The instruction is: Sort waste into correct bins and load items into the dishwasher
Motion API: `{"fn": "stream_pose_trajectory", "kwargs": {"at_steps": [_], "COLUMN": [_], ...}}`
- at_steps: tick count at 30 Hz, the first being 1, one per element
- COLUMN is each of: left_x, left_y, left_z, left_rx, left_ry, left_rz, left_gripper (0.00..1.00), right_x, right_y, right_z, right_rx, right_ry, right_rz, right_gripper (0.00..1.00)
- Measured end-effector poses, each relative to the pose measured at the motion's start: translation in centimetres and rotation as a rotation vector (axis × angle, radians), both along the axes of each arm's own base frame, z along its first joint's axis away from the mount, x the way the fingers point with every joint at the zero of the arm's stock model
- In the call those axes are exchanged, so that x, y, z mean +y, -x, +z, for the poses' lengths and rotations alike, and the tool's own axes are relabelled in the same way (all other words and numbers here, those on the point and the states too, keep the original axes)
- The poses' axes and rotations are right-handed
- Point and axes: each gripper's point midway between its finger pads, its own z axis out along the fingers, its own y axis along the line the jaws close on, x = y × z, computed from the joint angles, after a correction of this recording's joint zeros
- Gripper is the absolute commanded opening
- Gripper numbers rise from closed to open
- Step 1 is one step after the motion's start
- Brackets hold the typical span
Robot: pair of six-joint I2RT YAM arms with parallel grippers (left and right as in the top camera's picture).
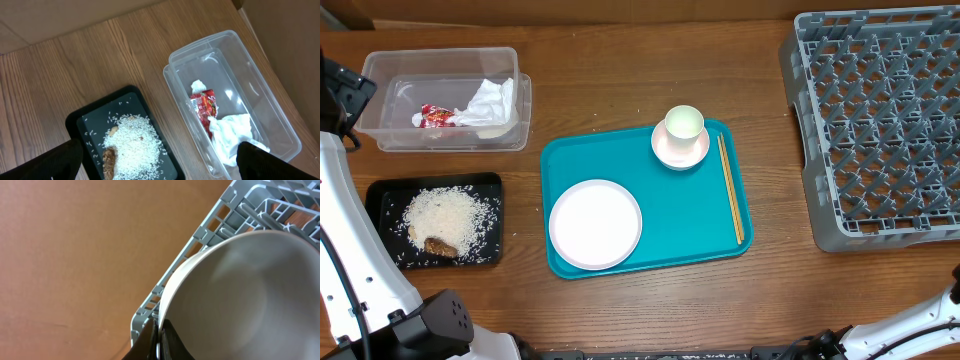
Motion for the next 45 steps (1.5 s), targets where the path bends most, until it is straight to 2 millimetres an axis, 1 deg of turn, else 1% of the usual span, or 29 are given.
{"fn": "stream_pose_trajectory", "kwargs": {"at_steps": [2, 5, 11, 15, 19, 22, 26, 29, 34, 36, 39, 40, 42, 44, 45], "left_x": [0.0, 0.0, 0.0, 0.0, 0.0, 0.0, 0.0, 0.0, 0.0, 0.0, 0.0, 0.0, 0.0, 0.0, 0.0], "left_y": [0.0, 0.0, 0.0, 0.0, 0.0, 0.0, 0.0, 0.0, 0.0, 0.0, 0.0, 0.0, 0.0, 0.0, 0.0], "left_z": [0.0, 0.0, 0.0, 0.0, 0.0, 0.0, 0.0, 0.0, 0.0, 0.0, 0.0, 0.0, 0.0, 0.0, 0.0], "left_rx": [0.000, 0.000, 0.000, 0.000, 0.000, 0.000, 0.000, 0.000, 0.000, 0.000, 0.000, 0.000, 0.000, 0.000, 0.000], "left_ry": [0.000, 0.000, 0.000, 0.000, 0.000, 0.000, 0.000, 0.000, 0.000, 0.000, 0.000, 0.000, 0.000, 0.000, 0.000], "left_rz": [0.000, 0.000, 0.000, 0.000, 0.000, 0.000, 0.000, 0.000, 0.000, 0.000, 0.000, 0.000, 0.000, 0.000, 0.000], "left_gripper": [1.00, 1.00, 1.00, 1.00, 1.00, 1.00, 1.00, 1.00, 1.00, 1.00, 1.00, 1.00, 1.00, 1.00, 1.00], "right_x": [-0.1, -0.4, -1.1, -1.0, -1.3, -1.8, -3.3, -4.9, -7.0, -7.6, -8.0, -8.1, -8.0, -7.6, -7.3], "right_y": [0.0, -0.2, -0.8, -0.7, -0.1, 0.8, 2.5, 4.4, 7.4, 8.4, 9.7, 10.0, 10.5, 10.7, 10.7], "right_z": [-0.4, -1.6, -5.8, -5.8, -6.0, -6.0, -6.0, -6.7, -7.5, -7.0, -5.1, -4.1, -1.6, 0.9, 2.0], "right_rx": [0.006, 0.021, 0.054, 0.048, 0.058, 0.063, 0.071, 0.099, 0.146, 0.160, 0.174, 0.174, 0.163, 0.147, 0.137], "right_ry": [-0.016, -0.044, -0.109, -0.118, -0.142, -0.163, -0.181, -0.207, -0.243, -0.235, -0.195, -0.172, -0.114, -0.057, -0.033], "right_rz": [-0.005, -0.012, -0.005, 0.008, 0.001, -0.012, -0.057, -0.118, -0.217, -0.253, -0.307, -0.325, -0.354, -0.372, -0.374], "right_gripper": [0.04, 0.04, 0.04, 0.04, 0.06, 0.10, 0.13, 0.16, 0.19, 0.20, 0.23, 0.24, 0.36, 0.39, 0.39]}}
